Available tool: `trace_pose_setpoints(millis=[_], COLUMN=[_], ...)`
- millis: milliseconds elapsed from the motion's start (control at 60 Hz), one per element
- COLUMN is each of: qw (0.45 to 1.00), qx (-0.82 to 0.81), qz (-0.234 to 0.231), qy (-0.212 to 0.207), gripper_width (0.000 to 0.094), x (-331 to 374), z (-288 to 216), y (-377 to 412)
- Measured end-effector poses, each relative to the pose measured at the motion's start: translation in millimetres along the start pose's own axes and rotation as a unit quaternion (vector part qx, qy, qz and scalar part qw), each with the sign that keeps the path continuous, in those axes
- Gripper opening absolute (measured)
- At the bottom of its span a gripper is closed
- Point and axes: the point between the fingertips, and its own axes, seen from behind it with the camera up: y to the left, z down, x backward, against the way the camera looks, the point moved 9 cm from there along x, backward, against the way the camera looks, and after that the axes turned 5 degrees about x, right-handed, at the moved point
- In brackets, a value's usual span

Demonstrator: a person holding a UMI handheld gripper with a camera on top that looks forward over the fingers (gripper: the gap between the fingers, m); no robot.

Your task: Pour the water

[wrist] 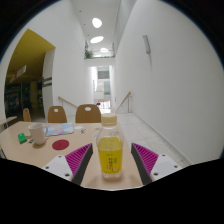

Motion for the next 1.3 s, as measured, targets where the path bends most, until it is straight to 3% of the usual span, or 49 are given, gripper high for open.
trace_pose_setpoints(millis=[167, 200, 233, 283, 417, 583, 733, 833, 933, 1150, 1283, 1300], qw=[1.000, 1.000, 1.000, 0.999, 0.999, 0.998, 0.970, 0.896, 0.769, 0.421, 0.377, 0.375], qx=[-0.015, -0.017, -0.020, -0.027, -0.024, 0.033, 0.222, 0.421, 0.620, 0.891, 0.917, 0.921], qz=[-0.003, -0.005, -0.002, 0.003, 0.011, 0.043, 0.074, 0.108, 0.113, 0.125, 0.092, 0.067], qy=[-0.019, -0.022, -0.023, -0.033, -0.045, -0.036, -0.062, -0.092, -0.105, -0.116, -0.086, -0.082], gripper_width=[0.0808, 0.0738, 0.0511, 0.0500, 0.0368, 0.0324, 0.0324, 0.0323, 0.0323, 0.0326, 0.0328, 0.0328], x=[-41.8, -48.6, -54.5, -47.1, -48.2, -52.8, -64.9, -80.4, -97.1, -123.0, -111.0, -131.6], z=[-14.6, -14.6, -13.5, -14.8, -13.3, -21.1, -92.8, -144.7, -180.1, -138.5, -106.8, -116.0], y=[9.1, 13.6, 15.1, 9.0, 8.1, 15.1, 74.2, 135.0, 199.7, 301.2, 298.4, 305.6])
